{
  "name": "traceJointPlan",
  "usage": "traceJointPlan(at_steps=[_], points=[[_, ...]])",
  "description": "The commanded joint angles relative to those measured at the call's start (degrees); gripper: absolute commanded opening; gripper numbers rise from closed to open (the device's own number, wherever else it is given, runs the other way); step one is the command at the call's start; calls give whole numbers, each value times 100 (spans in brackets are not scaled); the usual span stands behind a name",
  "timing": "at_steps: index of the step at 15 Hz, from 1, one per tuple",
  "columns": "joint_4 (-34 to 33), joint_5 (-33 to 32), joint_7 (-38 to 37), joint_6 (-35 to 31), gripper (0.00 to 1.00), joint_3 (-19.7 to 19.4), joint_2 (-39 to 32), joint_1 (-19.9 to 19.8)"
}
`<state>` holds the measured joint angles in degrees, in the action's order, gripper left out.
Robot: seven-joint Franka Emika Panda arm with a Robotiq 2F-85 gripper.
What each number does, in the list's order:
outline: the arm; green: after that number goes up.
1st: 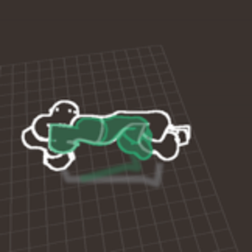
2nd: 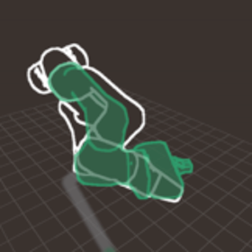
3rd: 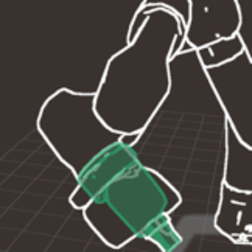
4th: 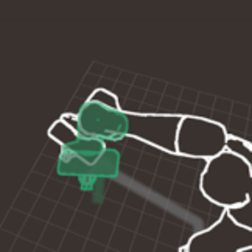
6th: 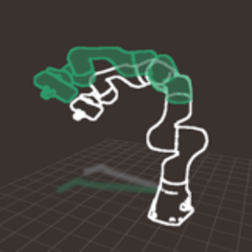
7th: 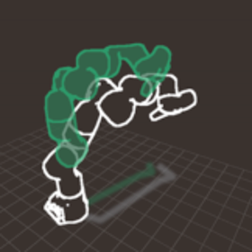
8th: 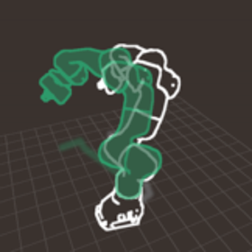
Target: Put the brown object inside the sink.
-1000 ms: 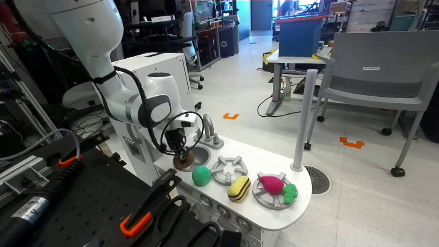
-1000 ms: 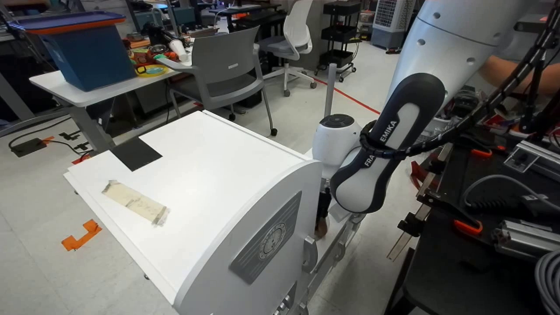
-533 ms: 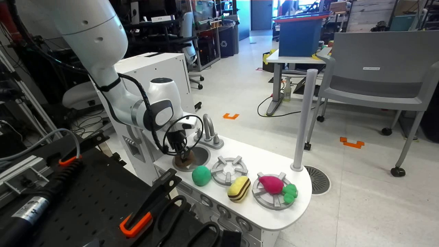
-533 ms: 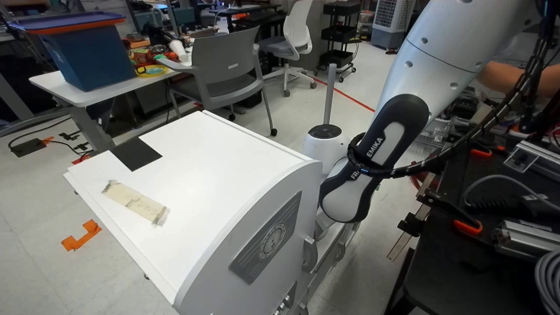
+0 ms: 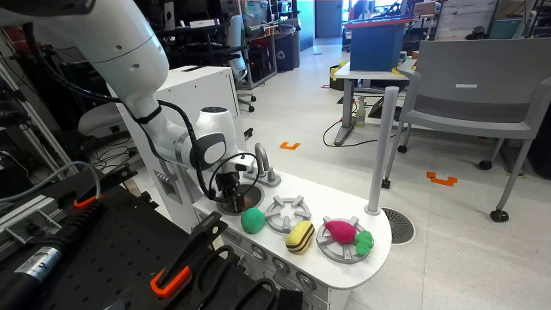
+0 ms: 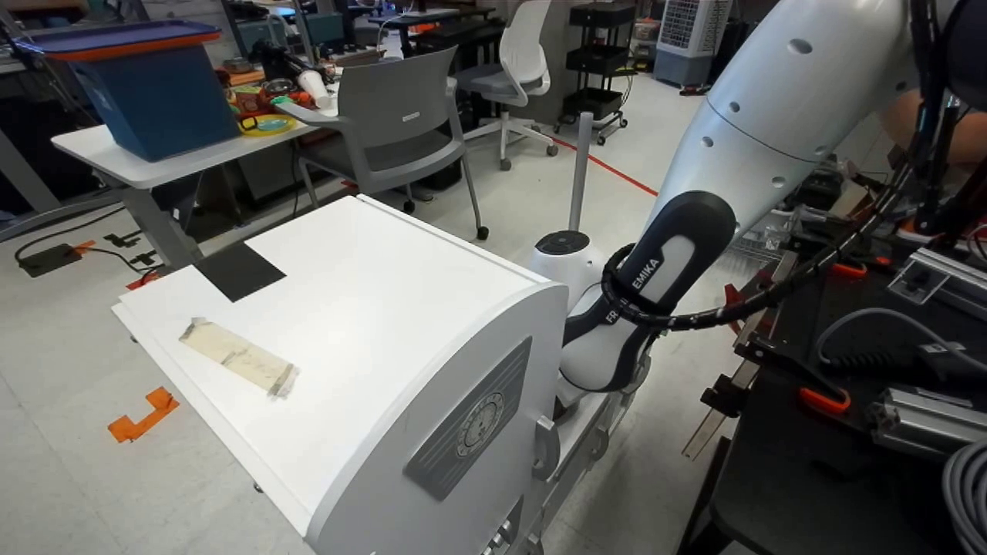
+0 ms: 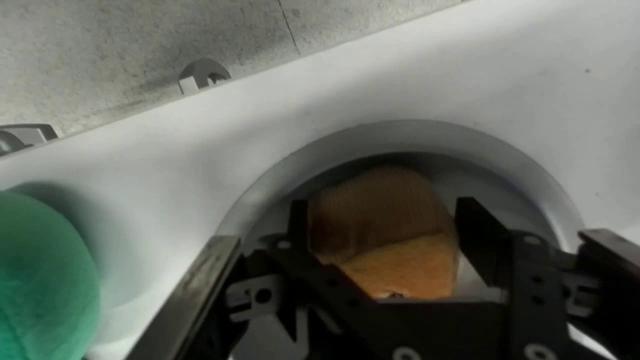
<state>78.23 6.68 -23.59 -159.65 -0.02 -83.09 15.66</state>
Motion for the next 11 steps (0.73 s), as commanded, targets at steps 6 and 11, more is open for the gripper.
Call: traceJointPlan(at_steps=[6,11], points=[[1707,1,206,1938,100,146,2039,-477],[1695,53,136,2098,100,38,2119,-418]])
